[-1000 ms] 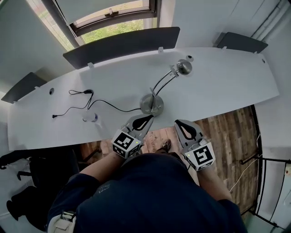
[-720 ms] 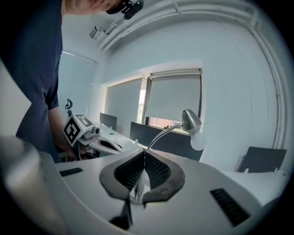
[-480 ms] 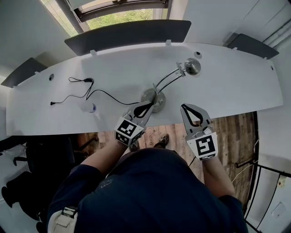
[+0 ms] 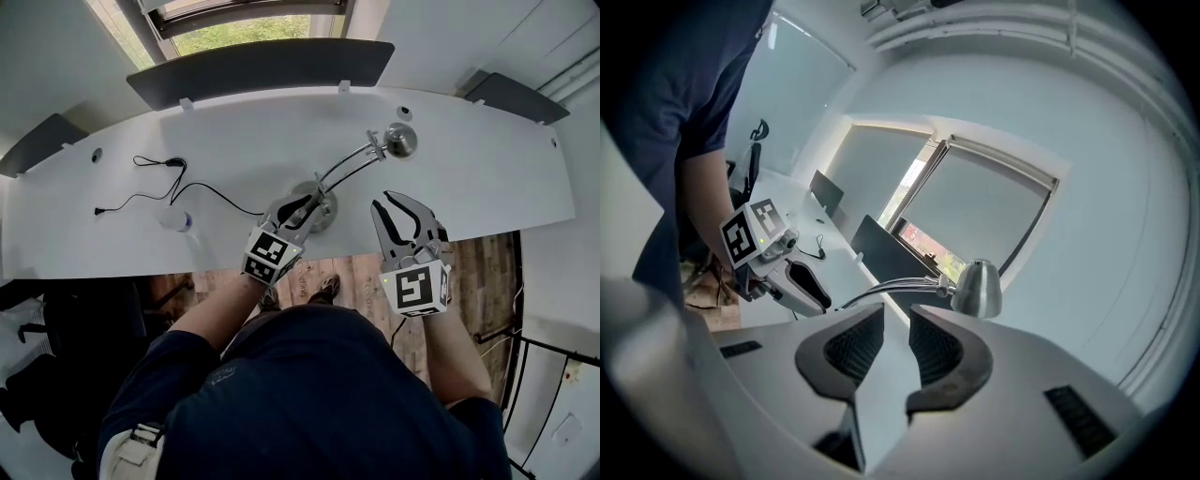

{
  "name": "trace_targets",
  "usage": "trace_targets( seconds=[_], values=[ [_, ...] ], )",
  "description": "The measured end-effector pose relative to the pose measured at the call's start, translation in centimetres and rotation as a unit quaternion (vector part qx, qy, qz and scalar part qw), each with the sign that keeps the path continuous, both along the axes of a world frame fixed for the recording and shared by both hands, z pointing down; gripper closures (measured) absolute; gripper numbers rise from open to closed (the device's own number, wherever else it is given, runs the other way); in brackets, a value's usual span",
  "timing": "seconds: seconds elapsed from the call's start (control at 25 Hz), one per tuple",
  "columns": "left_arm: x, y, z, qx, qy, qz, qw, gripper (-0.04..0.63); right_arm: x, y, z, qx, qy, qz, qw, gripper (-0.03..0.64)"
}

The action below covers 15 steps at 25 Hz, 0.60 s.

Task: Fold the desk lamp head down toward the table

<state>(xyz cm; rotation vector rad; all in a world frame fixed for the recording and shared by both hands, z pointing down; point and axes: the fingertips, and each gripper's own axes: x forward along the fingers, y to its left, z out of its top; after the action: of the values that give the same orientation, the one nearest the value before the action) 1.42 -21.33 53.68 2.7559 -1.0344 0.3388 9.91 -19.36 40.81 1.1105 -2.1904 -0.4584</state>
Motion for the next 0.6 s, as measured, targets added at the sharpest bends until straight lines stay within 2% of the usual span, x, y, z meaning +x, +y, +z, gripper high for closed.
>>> trace_targets(
  seconds=[0.28,0.4,0.6],
  values=[
    [0.2,-0.8,0.9,0.004,-0.006,0.004,1.0,0.468,0.7,-1.8,0.0,0.033,0.086,0.016,0.996,0.488],
    [0.4,-1.2,1.1,-0.002,-0.004,0.005,1.0,0.453,0.8,-2.5,-0.2,0.05,0.123,0.018,0.991,0.477],
    [1.3,-1.8,1.0,0.017,-0.006,0.01,0.9998,0.448,0.5,-3.5,-0.5,0.079,0.186,0.006,0.979,0.472]
  ],
)
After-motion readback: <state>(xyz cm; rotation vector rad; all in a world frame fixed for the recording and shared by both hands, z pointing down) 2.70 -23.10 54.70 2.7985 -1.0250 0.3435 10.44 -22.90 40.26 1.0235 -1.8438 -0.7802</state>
